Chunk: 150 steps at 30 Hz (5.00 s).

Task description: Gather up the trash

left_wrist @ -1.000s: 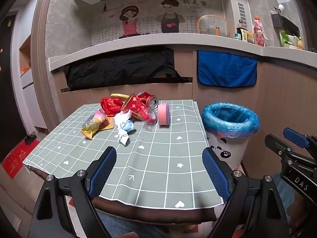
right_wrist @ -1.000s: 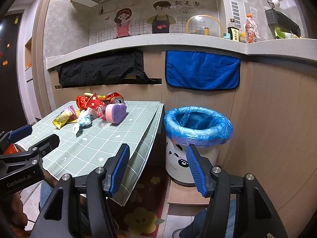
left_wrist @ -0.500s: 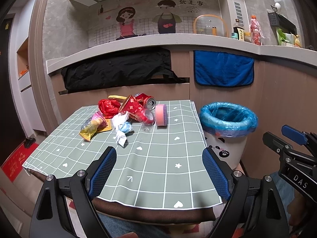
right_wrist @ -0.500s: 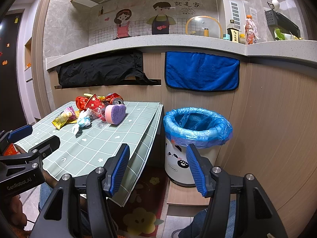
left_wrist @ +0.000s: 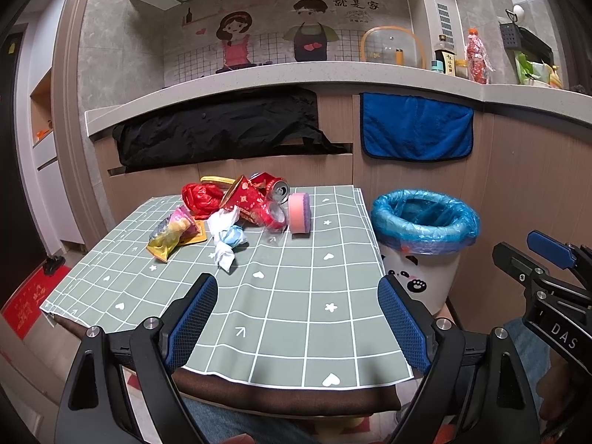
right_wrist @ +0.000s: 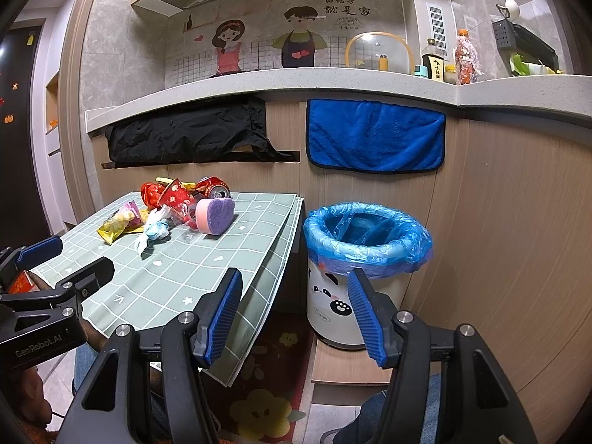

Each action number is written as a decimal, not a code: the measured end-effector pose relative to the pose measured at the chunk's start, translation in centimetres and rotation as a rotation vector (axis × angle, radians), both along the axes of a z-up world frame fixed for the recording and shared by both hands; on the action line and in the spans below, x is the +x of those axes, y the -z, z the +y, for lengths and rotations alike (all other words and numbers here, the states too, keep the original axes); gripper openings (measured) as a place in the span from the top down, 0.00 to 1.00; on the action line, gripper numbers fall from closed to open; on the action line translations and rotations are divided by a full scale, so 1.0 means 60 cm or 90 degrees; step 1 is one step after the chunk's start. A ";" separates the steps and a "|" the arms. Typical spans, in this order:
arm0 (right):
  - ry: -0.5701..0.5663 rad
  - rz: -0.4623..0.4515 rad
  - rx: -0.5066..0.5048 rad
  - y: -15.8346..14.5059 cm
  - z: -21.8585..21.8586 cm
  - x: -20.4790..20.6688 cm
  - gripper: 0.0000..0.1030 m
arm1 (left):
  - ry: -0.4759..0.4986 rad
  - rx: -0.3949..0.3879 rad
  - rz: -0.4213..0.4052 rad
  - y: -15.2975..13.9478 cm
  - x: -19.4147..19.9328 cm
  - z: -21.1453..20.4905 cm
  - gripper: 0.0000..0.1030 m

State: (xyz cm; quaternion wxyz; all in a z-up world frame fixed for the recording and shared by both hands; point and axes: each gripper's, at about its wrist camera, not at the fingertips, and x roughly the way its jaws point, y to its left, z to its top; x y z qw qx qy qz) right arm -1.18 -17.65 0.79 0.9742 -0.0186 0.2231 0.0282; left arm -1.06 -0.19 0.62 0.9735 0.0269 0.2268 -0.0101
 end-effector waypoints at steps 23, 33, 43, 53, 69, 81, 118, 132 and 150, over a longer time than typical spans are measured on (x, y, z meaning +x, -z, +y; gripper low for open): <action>0.005 -0.006 -0.002 -0.006 -0.002 -0.012 0.45 | -0.009 -0.019 -0.001 0.000 -0.004 0.018 0.14; 0.005 -0.004 -0.002 -0.004 -0.001 -0.012 0.45 | -0.010 -0.020 0.001 -0.001 -0.003 0.019 0.14; 0.005 -0.003 -0.002 -0.004 -0.001 -0.012 0.45 | -0.010 -0.020 0.002 -0.001 -0.003 0.019 0.14; -0.006 0.012 0.001 0.002 -0.004 0.013 0.45 | -0.006 -0.038 0.021 0.002 0.027 0.037 0.14; -0.080 0.053 0.005 -0.040 0.052 0.269 0.45 | -0.039 -0.102 0.018 -0.037 0.230 0.203 0.14; -0.179 0.155 -0.016 -0.008 0.223 0.445 0.45 | -0.081 -0.140 0.093 0.032 0.299 0.355 0.14; -0.196 0.228 -0.021 0.037 0.185 0.425 0.73 | -0.101 -0.225 0.211 0.073 0.429 0.395 0.81; -0.186 0.167 0.041 -0.018 0.100 0.400 0.73 | -0.045 -0.207 0.110 -0.044 0.385 0.278 0.82; 0.024 0.105 0.078 -0.043 -0.269 0.463 0.73 | 0.158 -0.201 0.203 -0.019 0.581 -0.200 0.82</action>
